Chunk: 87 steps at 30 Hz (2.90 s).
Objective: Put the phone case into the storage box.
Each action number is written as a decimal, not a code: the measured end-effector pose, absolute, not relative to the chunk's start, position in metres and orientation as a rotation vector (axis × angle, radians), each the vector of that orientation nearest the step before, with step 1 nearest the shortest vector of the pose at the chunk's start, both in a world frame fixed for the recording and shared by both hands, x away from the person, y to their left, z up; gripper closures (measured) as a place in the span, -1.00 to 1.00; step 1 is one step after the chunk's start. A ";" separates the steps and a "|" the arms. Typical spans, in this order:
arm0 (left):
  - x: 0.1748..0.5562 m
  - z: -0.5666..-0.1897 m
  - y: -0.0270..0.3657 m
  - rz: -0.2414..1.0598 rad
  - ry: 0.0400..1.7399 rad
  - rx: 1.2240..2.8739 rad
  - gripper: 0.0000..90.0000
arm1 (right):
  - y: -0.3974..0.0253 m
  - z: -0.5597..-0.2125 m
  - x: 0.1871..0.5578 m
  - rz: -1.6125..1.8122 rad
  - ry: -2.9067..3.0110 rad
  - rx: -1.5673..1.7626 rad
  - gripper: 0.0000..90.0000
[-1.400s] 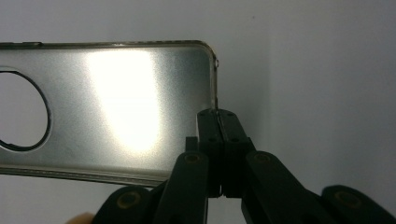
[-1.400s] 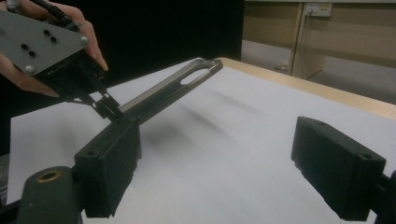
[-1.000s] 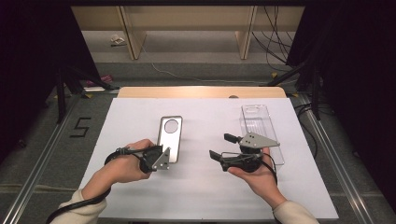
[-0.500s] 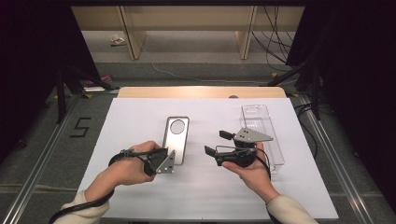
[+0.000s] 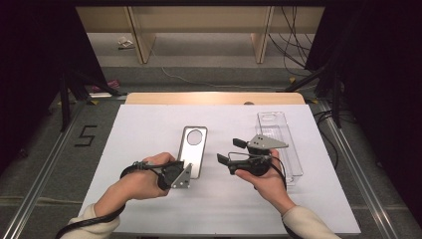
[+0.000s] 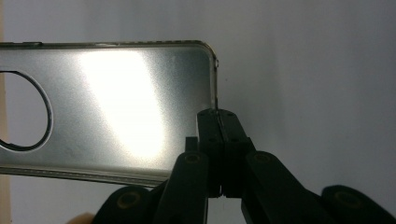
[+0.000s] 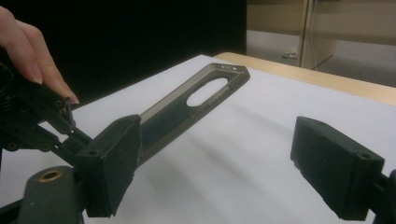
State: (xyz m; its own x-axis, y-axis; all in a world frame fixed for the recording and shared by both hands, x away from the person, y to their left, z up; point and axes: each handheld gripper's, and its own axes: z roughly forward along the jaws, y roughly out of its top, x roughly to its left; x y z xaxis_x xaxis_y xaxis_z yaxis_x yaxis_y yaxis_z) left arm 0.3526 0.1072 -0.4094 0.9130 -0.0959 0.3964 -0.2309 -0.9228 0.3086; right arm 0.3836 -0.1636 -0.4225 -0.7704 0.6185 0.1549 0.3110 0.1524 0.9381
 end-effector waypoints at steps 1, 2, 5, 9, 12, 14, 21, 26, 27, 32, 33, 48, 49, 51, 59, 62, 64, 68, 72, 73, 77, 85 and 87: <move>0.353 -0.409 0.107 0.539 -0.240 2.722 0.98 | -0.164 -0.423 0.384 1.657 2.165 0.901 -0.61; 0.352 -0.410 0.106 0.537 -0.242 2.722 0.98 | -0.163 -0.423 0.385 1.656 2.163 0.907 -0.61; 0.350 -0.410 0.103 0.535 -0.272 2.727 0.98 | -0.162 -0.422 0.387 1.658 2.162 0.915 -0.60; 0.349 -0.411 0.101 0.528 -0.273 2.727 0.98 | -0.161 -0.422 0.390 1.665 2.158 0.932 -0.60; 0.349 -0.412 0.100 0.523 -0.273 2.730 0.98 | -0.161 -0.423 0.392 1.664 2.159 0.933 -0.60; 0.349 -0.412 0.100 0.521 -0.282 2.729 0.98 | -0.160 -0.423 0.393 1.664 2.159 0.936 -0.59; 0.347 -0.411 0.097 0.519 -0.293 2.729 0.98 | -0.157 -0.424 0.397 1.662 2.168 0.944 -0.59; 0.346 -0.410 0.095 0.519 -0.304 2.726 0.98 | -0.154 -0.426 0.400 1.664 2.177 0.953 -0.59; 0.345 -0.410 0.094 0.516 -0.311 2.726 0.98 | -0.153 -0.426 0.401 1.662 2.178 0.953 -0.59; 0.344 -0.409 0.092 0.528 -0.326 2.726 0.98 | -0.150 -0.427 0.404 1.660 2.186 0.960 -0.59; 0.344 -0.409 0.092 0.528 -0.326 2.726 0.98 | -0.150 -0.427 0.404 1.659 2.188 0.964 -0.59; 0.340 -0.408 0.088 0.522 -0.349 2.715 0.98 | -0.141 -0.435 0.416 1.650 2.217 1.021 -0.58; 0.340 -0.408 0.088 0.518 -0.352 2.715 0.98 | -0.140 -0.435 0.417 1.649 2.218 1.021 -0.58; 0.340 -0.408 0.088 0.522 -0.348 2.715 0.98 | -0.139 -0.436 0.419 1.651 2.220 1.031 -0.56; 0.339 -0.407 0.087 0.524 -0.354 2.716 0.98 | -0.136 -0.438 0.423 1.661 2.228 1.057 -0.42; 0.339 -0.408 0.087 0.519 -0.354 2.715 0.98 | -0.136 -0.438 0.425 1.672 2.231 1.077 -0.28; 0.338 -0.408 0.087 0.521 -0.355 2.715 0.98 | -0.136 -0.438 0.425 1.673 2.232 1.081 -0.23; 0.339 -0.409 0.086 0.517 -0.363 2.716 0.98 | -0.135 -0.439 0.426 1.683 2.248 1.097 -0.01; 0.339 -0.410 0.086 0.518 -0.357 2.714 0.97 | -0.135 -0.439 0.426 1.692 2.245 1.102 0.13; 0.339 -0.411 0.086 0.518 -0.358 2.714 0.98 | -0.136 -0.438 0.426 1.694 2.249 1.110 0.25; 0.339 -0.412 0.085 0.518 -0.367 2.715 0.98 | -0.138 -0.437 0.426 1.722 2.249 1.139 0.35; 0.340 -0.419 0.083 0.508 -0.368 2.722 0.97 | -0.136 -0.433 0.424 1.719 2.262 1.135 0.45; 0.341 -0.420 0.083 0.508 -0.366 2.721 0.97 | -0.135 -0.432 0.423 1.717 2.260 1.136 0.48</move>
